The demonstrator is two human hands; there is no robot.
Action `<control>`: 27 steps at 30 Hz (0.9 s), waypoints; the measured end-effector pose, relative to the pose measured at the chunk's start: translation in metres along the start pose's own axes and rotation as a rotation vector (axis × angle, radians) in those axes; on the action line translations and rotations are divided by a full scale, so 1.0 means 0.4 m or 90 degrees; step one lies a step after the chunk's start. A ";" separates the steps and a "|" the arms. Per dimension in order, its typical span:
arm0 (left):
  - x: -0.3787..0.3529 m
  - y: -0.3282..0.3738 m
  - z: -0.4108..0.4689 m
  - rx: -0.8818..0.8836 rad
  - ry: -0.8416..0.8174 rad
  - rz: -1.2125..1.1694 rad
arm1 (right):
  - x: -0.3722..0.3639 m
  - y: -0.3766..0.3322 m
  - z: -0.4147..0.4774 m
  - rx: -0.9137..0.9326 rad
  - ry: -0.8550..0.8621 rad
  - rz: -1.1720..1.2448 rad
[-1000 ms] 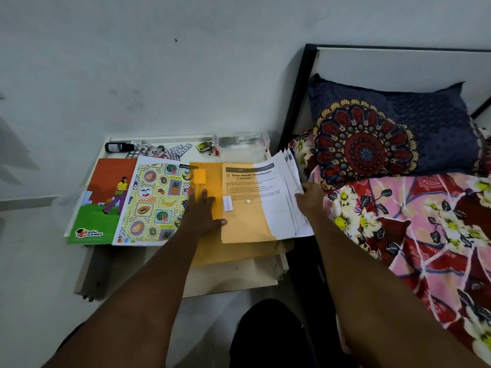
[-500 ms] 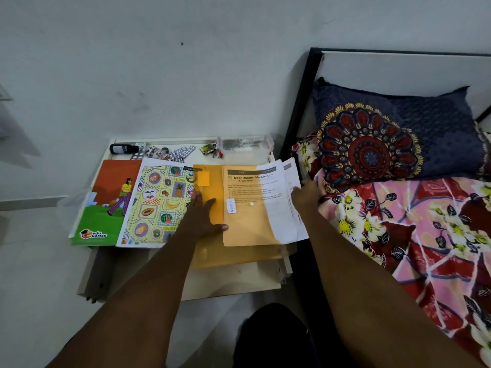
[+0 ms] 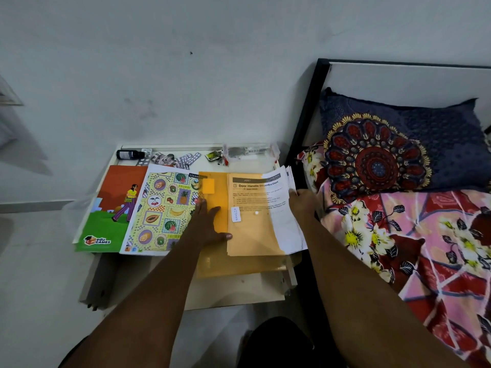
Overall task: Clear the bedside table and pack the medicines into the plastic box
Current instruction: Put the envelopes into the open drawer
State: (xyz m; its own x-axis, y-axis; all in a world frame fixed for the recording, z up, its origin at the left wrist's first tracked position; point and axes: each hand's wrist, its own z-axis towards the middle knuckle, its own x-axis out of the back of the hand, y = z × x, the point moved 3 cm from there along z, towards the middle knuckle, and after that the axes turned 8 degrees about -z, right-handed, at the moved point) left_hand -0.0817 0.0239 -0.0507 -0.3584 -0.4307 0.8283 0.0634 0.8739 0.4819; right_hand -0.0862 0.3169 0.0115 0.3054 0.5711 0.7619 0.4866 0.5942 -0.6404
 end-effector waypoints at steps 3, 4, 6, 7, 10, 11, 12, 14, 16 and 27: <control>0.000 -0.001 0.000 0.000 0.001 -0.008 | -0.019 0.000 0.008 -0.002 -0.048 -0.024; 0.001 -0.003 0.000 -0.003 0.002 -0.011 | -0.020 -0.002 0.010 0.000 -0.061 -0.038; 0.002 -0.007 0.001 -0.010 -0.003 -0.015 | -0.014 -0.001 0.019 -0.002 -0.082 -0.074; 0.002 -0.010 0.000 -0.012 -0.006 -0.018 | -0.007 0.003 0.024 -0.004 -0.091 -0.092; 0.000 -0.017 0.000 -0.014 -0.004 -0.031 | 0.005 0.009 0.034 0.006 -0.109 -0.129; -0.001 -0.018 -0.002 -0.016 0.001 -0.036 | -0.002 0.006 0.031 0.007 -0.121 -0.127; -0.002 -0.018 -0.002 -0.021 0.008 -0.039 | -0.015 0.002 0.026 0.009 -0.138 -0.113; -0.003 -0.018 -0.002 -0.032 0.017 -0.052 | -0.047 -0.017 -0.004 0.007 -0.189 -0.080; 0.002 -0.021 -0.003 -0.031 0.020 -0.067 | -0.079 -0.028 -0.031 -0.010 -0.195 -0.039; 0.007 -0.027 -0.003 -0.003 0.019 -0.101 | -0.111 0.005 -0.100 -0.200 -0.096 0.091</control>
State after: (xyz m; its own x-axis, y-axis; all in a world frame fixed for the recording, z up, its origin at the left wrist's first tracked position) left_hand -0.0824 0.0129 -0.0532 -0.3360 -0.5694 0.7503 0.0124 0.7938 0.6080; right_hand -0.0661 0.2701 -0.0199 0.2755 0.7271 0.6288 0.6821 0.3131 -0.6609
